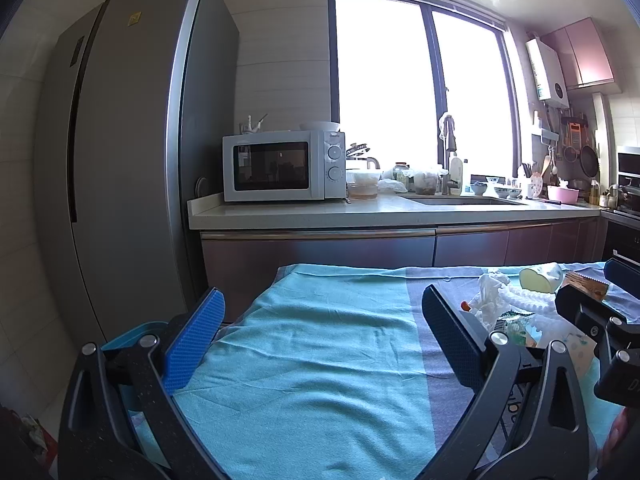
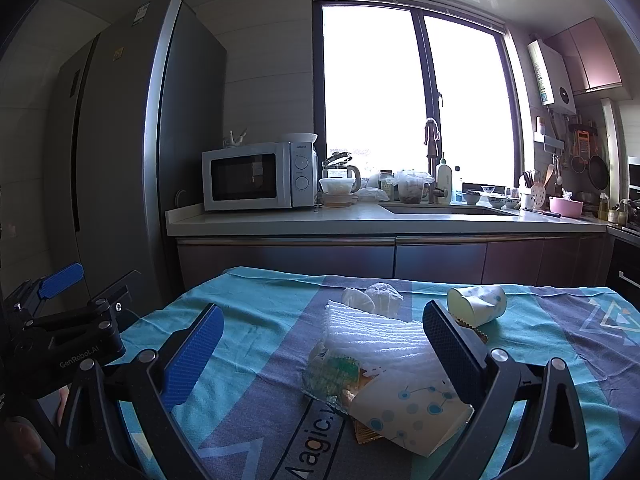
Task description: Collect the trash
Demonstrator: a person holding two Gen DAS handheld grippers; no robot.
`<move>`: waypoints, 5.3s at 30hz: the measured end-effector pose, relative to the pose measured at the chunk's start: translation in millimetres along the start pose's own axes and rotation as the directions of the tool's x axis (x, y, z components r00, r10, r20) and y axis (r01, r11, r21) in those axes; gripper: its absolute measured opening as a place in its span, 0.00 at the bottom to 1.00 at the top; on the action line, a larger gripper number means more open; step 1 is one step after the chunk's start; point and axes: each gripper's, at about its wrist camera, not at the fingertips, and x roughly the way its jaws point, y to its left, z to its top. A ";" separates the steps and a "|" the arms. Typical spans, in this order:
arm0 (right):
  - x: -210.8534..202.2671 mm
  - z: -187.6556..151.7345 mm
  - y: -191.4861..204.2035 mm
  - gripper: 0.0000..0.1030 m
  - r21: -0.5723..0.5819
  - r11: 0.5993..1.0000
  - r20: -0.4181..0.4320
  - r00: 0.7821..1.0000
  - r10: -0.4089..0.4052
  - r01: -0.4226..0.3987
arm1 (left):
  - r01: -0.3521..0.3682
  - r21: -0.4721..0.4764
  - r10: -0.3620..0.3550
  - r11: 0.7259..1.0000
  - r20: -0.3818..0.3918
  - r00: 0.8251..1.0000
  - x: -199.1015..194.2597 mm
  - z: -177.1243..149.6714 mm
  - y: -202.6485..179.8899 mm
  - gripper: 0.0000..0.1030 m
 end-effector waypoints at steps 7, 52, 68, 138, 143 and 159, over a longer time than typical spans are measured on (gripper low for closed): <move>-0.2 1.3 -0.7 0.94 0.001 1.000 0.000 1.000 0.002 -0.002 | 0.003 -0.003 -0.003 1.000 0.000 1.000 -0.2 0.1 0.4 0.95; 35.1 -20.0 -115.7 0.29 0.161 0.986 -0.236 0.972 -0.015 0.054 | 0.660 -0.146 -0.655 0.737 -0.396 0.644 99.1 -7.1 -142.3 0.53; 30.3 -16.0 -108.6 0.08 0.135 0.991 -0.228 0.973 0.031 0.000 | 0.700 -0.291 -0.750 0.652 -0.382 0.540 113.7 -2.5 -137.1 0.13; 237.5 -12.7 328.0 0.10 0.259 0.629 -0.600 0.388 0.700 -0.733 | -0.137 -0.319 -0.046 0.938 -0.506 0.861 105.9 -86.0 303.1 0.15; 243.8 -19.6 329.6 0.10 0.265 0.651 -0.620 0.392 0.680 -0.712 | -0.150 -0.327 -0.050 0.933 -0.531 0.846 123.0 -93.7 304.3 0.16; 212.3 -5.0 289.2 0.31 0.200 0.657 -0.559 0.467 0.686 -0.727 | -0.122 -0.314 -0.047 0.941 -0.481 0.876 122.0 -86.2 285.8 0.43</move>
